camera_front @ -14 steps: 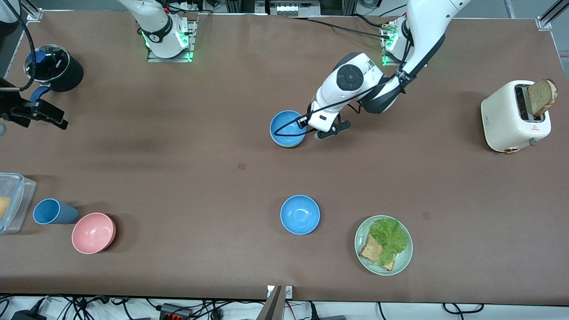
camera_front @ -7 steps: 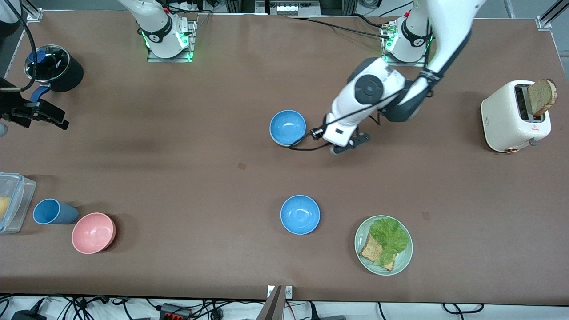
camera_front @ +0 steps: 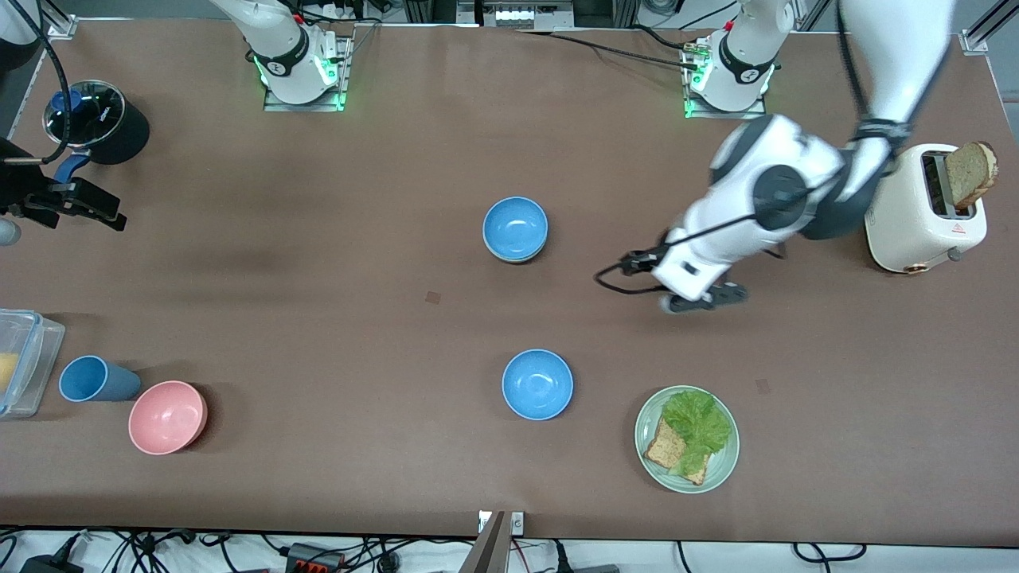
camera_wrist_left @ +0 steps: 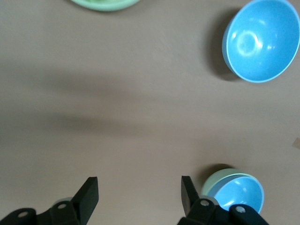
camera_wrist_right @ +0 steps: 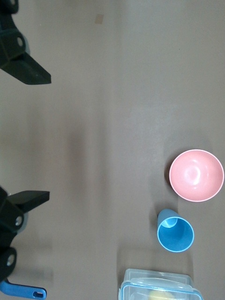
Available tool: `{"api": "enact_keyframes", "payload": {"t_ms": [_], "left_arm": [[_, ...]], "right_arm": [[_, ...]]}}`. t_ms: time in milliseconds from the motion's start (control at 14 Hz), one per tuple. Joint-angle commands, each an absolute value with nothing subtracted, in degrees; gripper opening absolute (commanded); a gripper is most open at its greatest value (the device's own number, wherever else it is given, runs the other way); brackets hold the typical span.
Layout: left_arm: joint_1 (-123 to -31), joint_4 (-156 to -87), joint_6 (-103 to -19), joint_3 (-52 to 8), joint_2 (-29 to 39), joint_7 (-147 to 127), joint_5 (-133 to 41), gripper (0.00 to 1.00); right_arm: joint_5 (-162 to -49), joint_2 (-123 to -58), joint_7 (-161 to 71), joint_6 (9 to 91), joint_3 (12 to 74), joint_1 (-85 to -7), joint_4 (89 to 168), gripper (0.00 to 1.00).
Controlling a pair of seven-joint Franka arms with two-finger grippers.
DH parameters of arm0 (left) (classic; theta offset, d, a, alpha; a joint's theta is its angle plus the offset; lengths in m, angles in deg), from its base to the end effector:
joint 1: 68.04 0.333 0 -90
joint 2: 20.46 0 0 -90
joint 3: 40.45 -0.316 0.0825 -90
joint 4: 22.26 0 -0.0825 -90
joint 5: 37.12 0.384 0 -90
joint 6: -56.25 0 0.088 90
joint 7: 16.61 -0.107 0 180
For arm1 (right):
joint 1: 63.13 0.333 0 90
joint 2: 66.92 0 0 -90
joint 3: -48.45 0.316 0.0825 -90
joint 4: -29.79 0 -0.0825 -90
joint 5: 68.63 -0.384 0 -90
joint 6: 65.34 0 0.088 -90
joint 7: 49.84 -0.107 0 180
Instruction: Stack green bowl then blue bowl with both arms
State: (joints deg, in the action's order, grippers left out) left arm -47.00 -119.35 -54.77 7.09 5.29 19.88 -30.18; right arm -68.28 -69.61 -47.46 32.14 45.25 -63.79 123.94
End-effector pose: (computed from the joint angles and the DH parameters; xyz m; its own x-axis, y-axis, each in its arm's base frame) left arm 0.5988 -0.2261 0.4004 0.9731 0.1525 -0.1728 0.1774 -0.9743 0.1391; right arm 0.5762 -0.0388 0.5750 0.9996 -0.0249 0.0109 -0.0250 -0.9996 0.0091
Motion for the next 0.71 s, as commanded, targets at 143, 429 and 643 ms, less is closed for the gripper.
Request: {"api": "enact_keyframes", "payload": {"t_ms": [143, 429, 643], "left_arm": [[-43.1, -115.3, -49.3, 3.6, 2.9, 5.4, -32.2, 1.0], [-56.9, -115.7, -46.1, -20.6, -4.3, -13.6, -42.6, 1.0], [-68.5, -115.5, -43.6, -36.4, -7.9, -18.1, -42.5, 1.0]], "right_arm": [[-67.8, -69.0, -46.9, 31.6, 45.4, -63.8, 124.5, 1.0], [-67.8, -69.0, -46.9, 31.6, 45.4, -63.8, 124.5, 1.0], [-67.8, -68.9, -46.9, 31.6, 45.3, -64.0, 124.5, 1.0]]}}
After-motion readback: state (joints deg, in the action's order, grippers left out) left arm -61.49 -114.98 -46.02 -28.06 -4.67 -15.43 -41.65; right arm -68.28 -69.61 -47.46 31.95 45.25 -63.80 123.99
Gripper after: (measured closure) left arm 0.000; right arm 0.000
